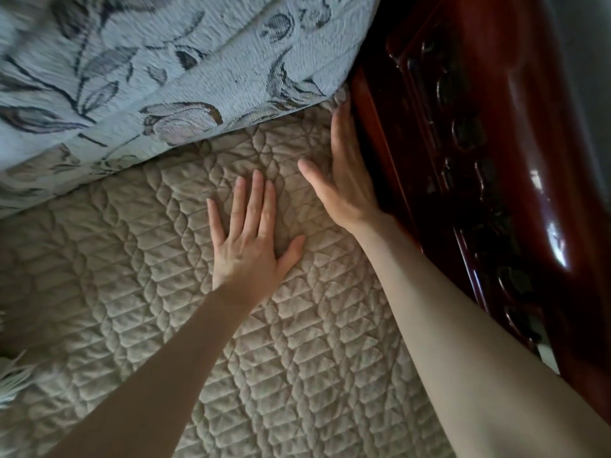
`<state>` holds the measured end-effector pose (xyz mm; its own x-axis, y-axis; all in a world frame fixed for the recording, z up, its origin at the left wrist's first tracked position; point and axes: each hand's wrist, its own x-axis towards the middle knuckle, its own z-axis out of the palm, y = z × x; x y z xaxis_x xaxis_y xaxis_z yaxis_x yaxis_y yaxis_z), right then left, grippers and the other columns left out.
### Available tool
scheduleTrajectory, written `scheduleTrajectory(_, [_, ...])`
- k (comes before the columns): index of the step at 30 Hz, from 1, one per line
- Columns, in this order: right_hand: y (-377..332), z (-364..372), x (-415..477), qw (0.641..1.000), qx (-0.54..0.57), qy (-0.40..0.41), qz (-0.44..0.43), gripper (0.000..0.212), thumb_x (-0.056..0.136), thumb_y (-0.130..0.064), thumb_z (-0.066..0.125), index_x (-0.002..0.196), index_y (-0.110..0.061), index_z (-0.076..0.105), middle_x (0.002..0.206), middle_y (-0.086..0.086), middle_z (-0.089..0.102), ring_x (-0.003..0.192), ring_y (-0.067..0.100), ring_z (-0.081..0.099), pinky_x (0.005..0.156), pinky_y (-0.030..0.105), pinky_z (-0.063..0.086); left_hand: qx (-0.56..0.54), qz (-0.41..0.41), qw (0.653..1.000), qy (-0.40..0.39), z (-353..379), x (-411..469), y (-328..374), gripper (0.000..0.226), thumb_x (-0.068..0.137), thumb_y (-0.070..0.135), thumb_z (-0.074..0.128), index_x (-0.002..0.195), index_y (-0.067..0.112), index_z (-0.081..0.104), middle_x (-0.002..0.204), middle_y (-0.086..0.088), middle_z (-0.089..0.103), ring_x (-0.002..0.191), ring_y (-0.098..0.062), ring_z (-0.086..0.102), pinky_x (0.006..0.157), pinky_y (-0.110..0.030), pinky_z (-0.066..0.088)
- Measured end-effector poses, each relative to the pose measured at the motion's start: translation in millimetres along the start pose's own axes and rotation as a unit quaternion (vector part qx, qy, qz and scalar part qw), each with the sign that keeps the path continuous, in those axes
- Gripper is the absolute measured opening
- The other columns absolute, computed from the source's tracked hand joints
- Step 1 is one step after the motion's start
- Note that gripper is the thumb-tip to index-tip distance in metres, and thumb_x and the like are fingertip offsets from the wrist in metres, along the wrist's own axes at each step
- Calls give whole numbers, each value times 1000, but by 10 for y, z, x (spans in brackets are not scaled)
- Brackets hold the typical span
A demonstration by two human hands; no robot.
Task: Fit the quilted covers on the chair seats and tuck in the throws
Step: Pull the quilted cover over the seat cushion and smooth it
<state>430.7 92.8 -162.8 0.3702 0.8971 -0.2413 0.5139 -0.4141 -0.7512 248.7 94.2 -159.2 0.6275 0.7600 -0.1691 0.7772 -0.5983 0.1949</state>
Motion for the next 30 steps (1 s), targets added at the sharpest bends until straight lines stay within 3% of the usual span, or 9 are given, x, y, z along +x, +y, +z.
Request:
scheduleTrajectory(10, [31,50,270,989,99,2,109,83,89,-51,45,155,-14,10,163,5,10,148,12,11,120,24,7,13,-1,1000,-20,-17,60,3,87,91,68,21,153,8,9,162,-7,6,149,-22,-2,115,-51,-12])
scheduleTrajectory(12, [-21,23,213,993,62,31,97,77,94,-47,47,155,-12,15,162,8,15,148,16,15,115,19,8,5,-3,1000,-29,-21,59,-4,88,91,69,21,153,7,12,162,-7,7,149,-23,0,115,-51,-13])
scheduleTrajectory(14, [-114,37,94,997,-6,75,32,78,94,-48,48,153,-7,19,160,12,19,148,20,16,115,20,8,-1,-3,1000,-30,-37,55,-11,89,90,70,20,153,6,13,162,-8,8,149,-24,1,115,-51,-12])
scheduleTrajectory(16, [-151,80,34,997,-38,61,-16,87,90,-53,51,154,-6,14,161,14,13,149,22,10,119,27,6,-8,0,1000,-25,-46,53,-11,92,89,72,20,153,6,14,162,-9,9,149,-24,1,115,-53,-11])
scheduleTrajectory(23, [-70,120,312,997,-81,3,14,116,77,-71,58,155,-9,-1,163,11,-5,150,19,-5,122,33,0,-23,-36,999,-7,-54,-95,52,107,79,80,34,150,1,21,160,-15,14,148,-29,6,111,-66,-5])
scheduleTrajectory(30, [-31,102,431,993,69,15,91,115,71,-60,75,156,-18,11,163,-1,10,148,9,9,121,27,8,-45,-40,998,-17,-58,-248,37,110,77,81,36,149,0,21,160,-16,14,149,-27,6,113,-66,1])
